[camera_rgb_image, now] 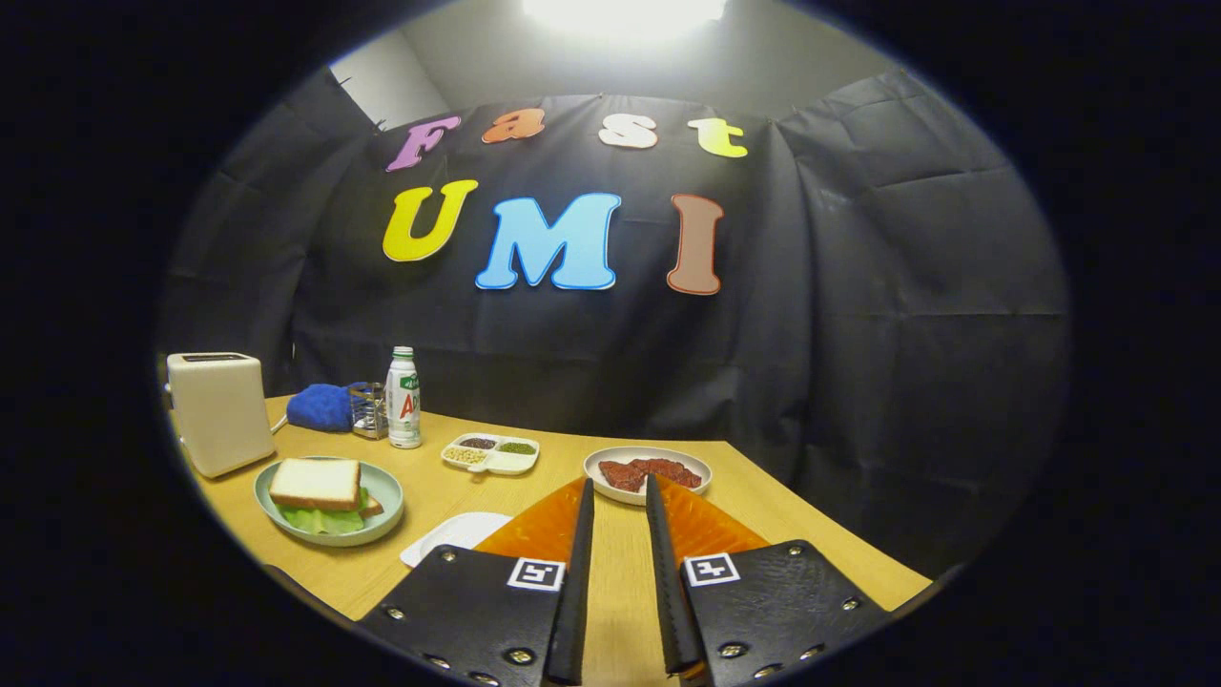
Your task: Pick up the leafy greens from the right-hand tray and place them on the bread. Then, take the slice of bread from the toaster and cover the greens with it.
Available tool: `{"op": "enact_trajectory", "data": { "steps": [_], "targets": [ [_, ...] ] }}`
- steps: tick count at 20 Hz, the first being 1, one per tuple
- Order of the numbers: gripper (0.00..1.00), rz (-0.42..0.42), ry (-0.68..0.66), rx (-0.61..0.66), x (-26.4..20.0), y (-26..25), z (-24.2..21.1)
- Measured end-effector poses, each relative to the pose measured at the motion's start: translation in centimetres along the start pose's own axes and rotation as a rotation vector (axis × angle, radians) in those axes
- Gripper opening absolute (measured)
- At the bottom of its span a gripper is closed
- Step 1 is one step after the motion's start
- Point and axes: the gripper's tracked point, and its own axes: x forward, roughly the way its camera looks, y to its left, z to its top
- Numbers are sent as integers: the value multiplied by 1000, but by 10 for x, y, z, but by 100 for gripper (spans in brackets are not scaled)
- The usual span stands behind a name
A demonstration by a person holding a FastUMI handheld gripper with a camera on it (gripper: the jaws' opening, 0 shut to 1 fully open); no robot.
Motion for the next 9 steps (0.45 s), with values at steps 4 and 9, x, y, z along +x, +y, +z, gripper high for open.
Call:
{"op": "enact_trajectory", "data": {
  "steps": [4, 9],
  "targets": [
    [31, 31, 27, 3, 3, -38, -6],
    [31, 26, 48, 23, 3, -78, -4]
  ]
}}
